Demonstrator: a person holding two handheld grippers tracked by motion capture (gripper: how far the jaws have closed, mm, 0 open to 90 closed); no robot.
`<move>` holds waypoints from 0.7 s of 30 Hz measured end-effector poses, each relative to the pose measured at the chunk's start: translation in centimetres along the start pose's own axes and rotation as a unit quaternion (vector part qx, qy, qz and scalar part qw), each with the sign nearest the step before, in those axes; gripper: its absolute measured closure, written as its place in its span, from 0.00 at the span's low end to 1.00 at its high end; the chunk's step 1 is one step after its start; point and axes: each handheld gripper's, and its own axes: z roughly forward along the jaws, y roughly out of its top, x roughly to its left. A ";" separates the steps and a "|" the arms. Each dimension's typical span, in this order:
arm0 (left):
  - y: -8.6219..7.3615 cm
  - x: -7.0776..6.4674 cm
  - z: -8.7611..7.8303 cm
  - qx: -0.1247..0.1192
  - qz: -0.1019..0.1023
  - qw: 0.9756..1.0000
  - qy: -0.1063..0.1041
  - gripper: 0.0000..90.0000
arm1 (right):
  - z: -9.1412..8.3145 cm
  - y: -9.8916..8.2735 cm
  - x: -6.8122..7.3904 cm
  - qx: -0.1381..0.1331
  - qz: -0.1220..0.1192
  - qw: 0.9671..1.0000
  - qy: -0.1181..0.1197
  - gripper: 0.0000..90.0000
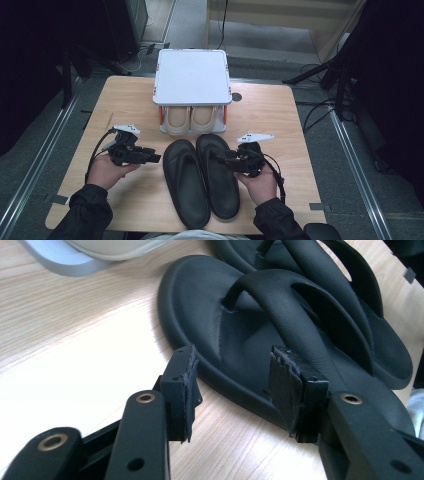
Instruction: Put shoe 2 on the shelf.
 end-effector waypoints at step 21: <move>0.0 0.0 -0.1 -0.005 -0.002 1.000 -0.001 0.52 | 0.9 -1.8 3.3 -0.007 -0.001 1.000 -0.004 0.64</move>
